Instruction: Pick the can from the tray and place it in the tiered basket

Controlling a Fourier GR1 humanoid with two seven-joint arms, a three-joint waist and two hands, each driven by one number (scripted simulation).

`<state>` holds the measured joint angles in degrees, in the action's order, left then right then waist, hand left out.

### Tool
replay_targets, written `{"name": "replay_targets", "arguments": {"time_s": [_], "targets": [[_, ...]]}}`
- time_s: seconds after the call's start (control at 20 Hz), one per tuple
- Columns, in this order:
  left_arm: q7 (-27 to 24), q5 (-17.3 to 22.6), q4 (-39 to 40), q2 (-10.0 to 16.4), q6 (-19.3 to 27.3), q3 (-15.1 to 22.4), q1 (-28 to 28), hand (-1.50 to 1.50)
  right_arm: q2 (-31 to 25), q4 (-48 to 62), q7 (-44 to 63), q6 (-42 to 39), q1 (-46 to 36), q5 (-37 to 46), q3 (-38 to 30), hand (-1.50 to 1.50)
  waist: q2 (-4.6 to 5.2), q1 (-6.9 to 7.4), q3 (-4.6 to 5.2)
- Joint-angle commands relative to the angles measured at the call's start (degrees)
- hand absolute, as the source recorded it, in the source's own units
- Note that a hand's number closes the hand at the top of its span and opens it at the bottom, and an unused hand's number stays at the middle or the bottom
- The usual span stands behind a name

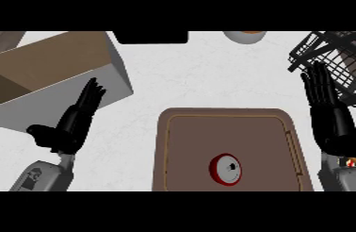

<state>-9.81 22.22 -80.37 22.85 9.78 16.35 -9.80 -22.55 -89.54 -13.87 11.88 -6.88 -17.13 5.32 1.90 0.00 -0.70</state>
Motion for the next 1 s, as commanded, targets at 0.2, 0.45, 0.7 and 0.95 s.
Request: {"name": "replay_targets", "arguments": {"time_s": [0.2,0.45,0.7,0.95], "targets": [[4.52,-8.52,2.64,10.06,7.21,-5.52,-0.76,0.00,9.81,-11.11,7.80,11.02,10.66,1.47,6.41,1.50,-2.45,-1.51,0.71],[4.24,-9.55,3.84,10.22,9.03,-5.35,2.39,0.00,8.83,-2.54,13.72,28.68,21.62,8.90,-1.26,-1.50,-2.03,-3.81,1.06],[8.31,-10.38,0.92,10.39,9.15,-4.27,1.22,0.00,9.51,-21.96,20.87,38.31,34.24,19.83,9.34,-1.50,-2.36,-2.11,1.04],[8.67,-12.19,0.28,9.05,10.59,-3.09,-0.21,0.00,-4.41,-31.55,34.44,30.46,41.56,26.81,14.49,-1.50,-1.56,-0.96,1.32]]}}
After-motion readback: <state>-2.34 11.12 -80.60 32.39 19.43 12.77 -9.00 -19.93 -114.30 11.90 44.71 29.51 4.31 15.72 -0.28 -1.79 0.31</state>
